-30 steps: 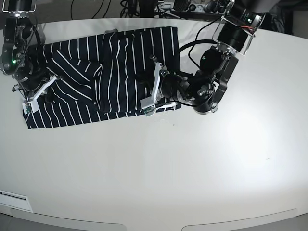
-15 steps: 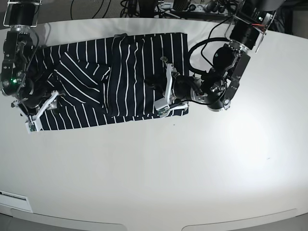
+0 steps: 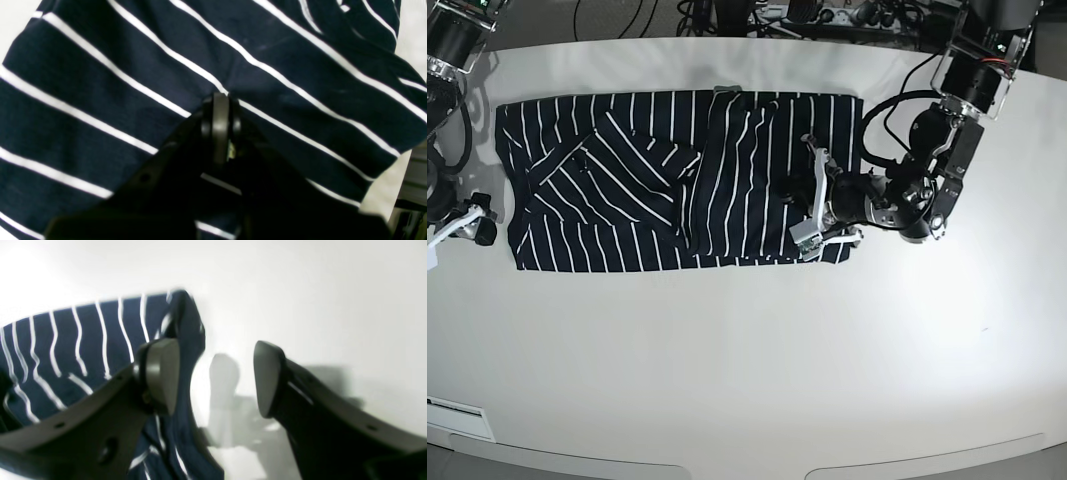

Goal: Fold the T-shirt properly
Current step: 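Grasp the folded bundle's edge with the right gripper and release the left gripper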

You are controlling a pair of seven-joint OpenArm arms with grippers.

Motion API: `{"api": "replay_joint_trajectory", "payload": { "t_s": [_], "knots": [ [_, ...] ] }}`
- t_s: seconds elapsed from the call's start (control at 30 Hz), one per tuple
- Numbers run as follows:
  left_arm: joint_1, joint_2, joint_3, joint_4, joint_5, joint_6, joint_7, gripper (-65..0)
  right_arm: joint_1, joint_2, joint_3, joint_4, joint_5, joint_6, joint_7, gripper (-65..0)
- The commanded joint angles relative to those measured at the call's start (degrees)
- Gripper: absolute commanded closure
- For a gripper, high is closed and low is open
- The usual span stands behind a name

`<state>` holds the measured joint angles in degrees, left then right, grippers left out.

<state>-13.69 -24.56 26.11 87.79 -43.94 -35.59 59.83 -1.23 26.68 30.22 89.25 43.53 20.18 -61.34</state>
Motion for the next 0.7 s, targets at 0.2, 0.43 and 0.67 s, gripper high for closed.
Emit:
{"api": "replay_joint_trajectory", "payload": {
  "t_s": [0.2,0.43,0.67],
  "knots": [
    [0.2,-3.5,0.0,-0.6,5.6,1.3,7.4,0.0,0.9,1.3,0.4,-12.8,11.2,7.6,-2.3,-37.5],
    [0.1,-3.5,0.0,-0.5,3.1,1.3,7.4,0.0,0.7,0.5,-0.4,-19.3,22.5,14.6,-9.5,-37.5],
    [-2.7,-3.5,0.0,-0.5,-0.2,1.4,7.5,0.0,0.1,0.5,-7.8,-19.3,22.7,17.2,-10.9,-37.5]
  ]
}}
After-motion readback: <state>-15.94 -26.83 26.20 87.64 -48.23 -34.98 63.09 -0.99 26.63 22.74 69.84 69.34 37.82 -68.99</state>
